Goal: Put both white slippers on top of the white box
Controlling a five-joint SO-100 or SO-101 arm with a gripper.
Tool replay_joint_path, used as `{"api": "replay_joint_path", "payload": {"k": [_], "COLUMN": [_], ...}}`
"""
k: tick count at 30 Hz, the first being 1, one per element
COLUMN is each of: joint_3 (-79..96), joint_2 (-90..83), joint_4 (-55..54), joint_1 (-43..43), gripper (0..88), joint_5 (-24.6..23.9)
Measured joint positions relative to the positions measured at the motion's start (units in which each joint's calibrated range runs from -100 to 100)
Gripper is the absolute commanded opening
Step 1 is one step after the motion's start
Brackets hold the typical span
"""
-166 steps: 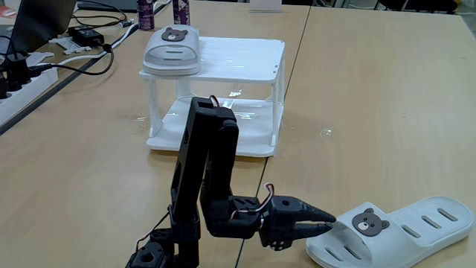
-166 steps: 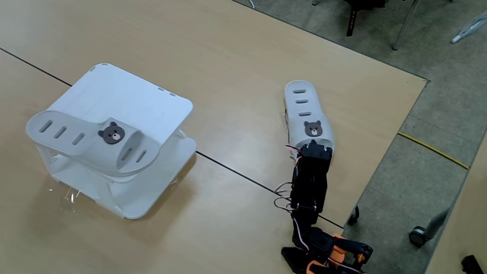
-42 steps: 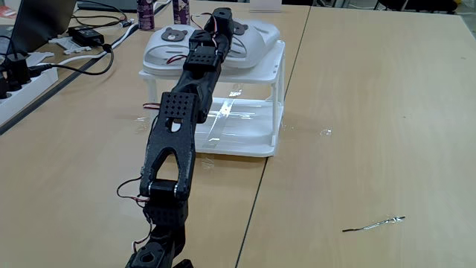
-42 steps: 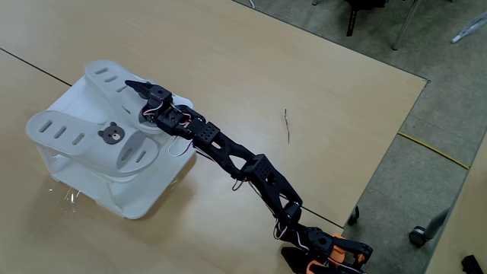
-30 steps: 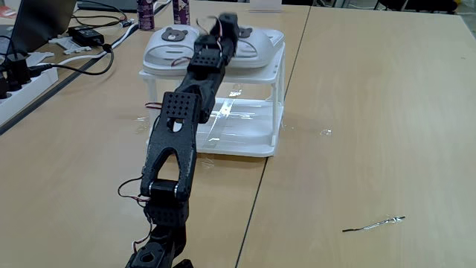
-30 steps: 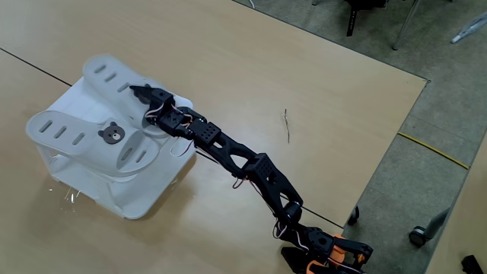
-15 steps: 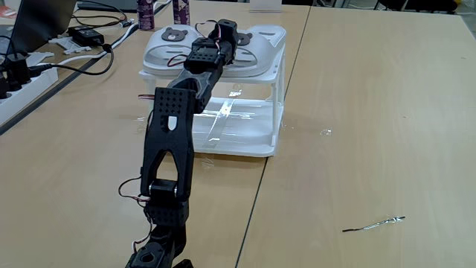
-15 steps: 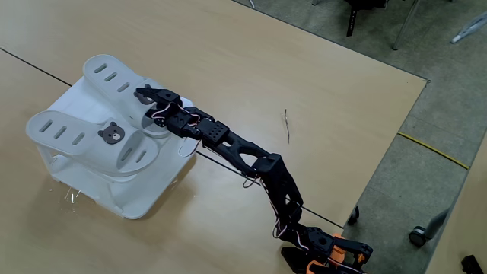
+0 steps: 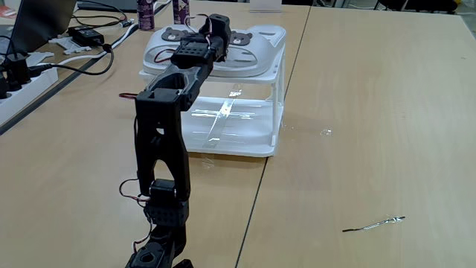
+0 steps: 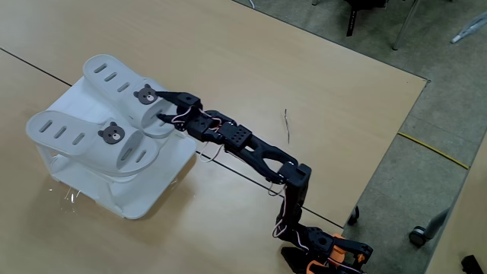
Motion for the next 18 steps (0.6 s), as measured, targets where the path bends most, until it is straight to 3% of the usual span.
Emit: {"api": "replay_joint_path", "payload": {"k": [5,10,15,18], "joint_3": [-3.05,-12.85,-13.57,-15.36], "joint_2": [-2.39,-1.98,2.47,2.47], "joint_4": [-6.27,-23.69,-59.91,-75.79], "joint_1": [0.00,1.72,1.72,1.87], "gripper": [0.3,0.8,0.9,0.8], "joint_5": [0.00,0.00,0.00,0.00]}}
